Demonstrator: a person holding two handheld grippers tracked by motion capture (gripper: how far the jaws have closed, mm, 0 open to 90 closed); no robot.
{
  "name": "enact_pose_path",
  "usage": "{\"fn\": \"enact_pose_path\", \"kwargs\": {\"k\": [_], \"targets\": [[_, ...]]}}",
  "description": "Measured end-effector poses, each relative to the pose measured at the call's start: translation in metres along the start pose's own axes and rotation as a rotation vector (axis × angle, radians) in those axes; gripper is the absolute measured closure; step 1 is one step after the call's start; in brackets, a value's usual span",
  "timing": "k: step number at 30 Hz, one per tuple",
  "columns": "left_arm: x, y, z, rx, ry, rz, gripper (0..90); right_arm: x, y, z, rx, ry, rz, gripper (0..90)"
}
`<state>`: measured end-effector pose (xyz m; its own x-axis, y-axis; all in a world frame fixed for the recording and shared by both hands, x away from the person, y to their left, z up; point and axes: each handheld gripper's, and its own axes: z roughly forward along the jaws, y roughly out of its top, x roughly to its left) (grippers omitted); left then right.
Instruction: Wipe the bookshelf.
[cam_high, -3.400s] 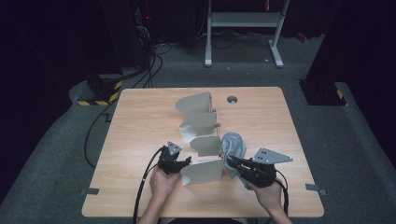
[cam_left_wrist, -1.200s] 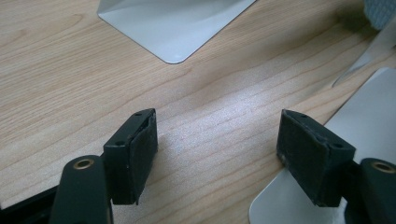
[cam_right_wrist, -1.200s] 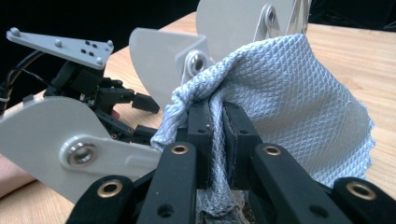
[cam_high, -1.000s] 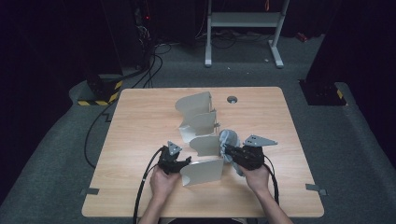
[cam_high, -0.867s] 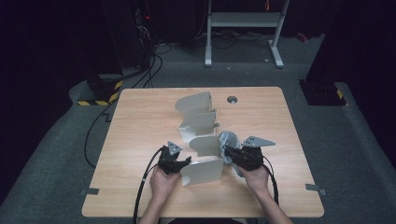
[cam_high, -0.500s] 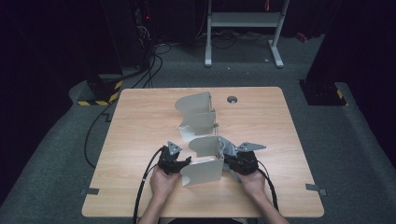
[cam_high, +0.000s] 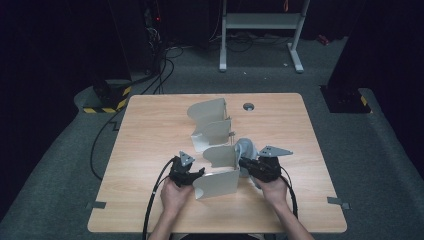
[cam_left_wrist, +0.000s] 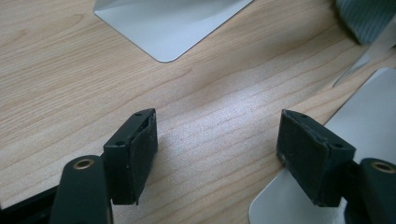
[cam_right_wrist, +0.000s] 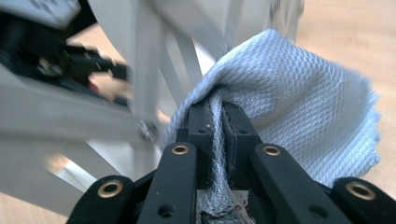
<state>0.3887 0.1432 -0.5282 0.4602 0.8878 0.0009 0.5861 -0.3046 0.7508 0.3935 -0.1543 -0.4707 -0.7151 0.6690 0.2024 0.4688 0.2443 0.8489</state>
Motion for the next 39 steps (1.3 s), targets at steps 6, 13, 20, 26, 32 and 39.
{"fn": "enact_pose_path", "kwargs": {"k": [6,13,20,26,32,39], "targets": [[0.000,0.000,0.000,0.000,0.000,0.001,29.5,0.006,0.024,-0.016,-0.092,0.018,-0.029,83.8],[0.000,0.000,0.000,0.000,0.000,0.000,29.5,0.010,0.042,-0.023,-0.132,0.012,-0.065,83.8],[0.000,0.000,0.000,0.000,0.001,0.000,29.4,0.004,0.026,0.002,-0.041,-0.016,-0.059,83.8],[0.000,0.000,0.000,0.000,0.001,0.000,29.5,-0.006,0.007,0.028,0.038,-0.006,-0.009,83.8],[0.000,0.000,0.000,0.000,0.001,0.000,29.4,-0.015,-0.004,0.045,0.112,-0.003,0.030,83.8],[0.000,0.000,0.000,0.000,0.000,0.001,29.4,-0.014,0.006,0.036,0.064,0.008,0.029,83.8]]}}
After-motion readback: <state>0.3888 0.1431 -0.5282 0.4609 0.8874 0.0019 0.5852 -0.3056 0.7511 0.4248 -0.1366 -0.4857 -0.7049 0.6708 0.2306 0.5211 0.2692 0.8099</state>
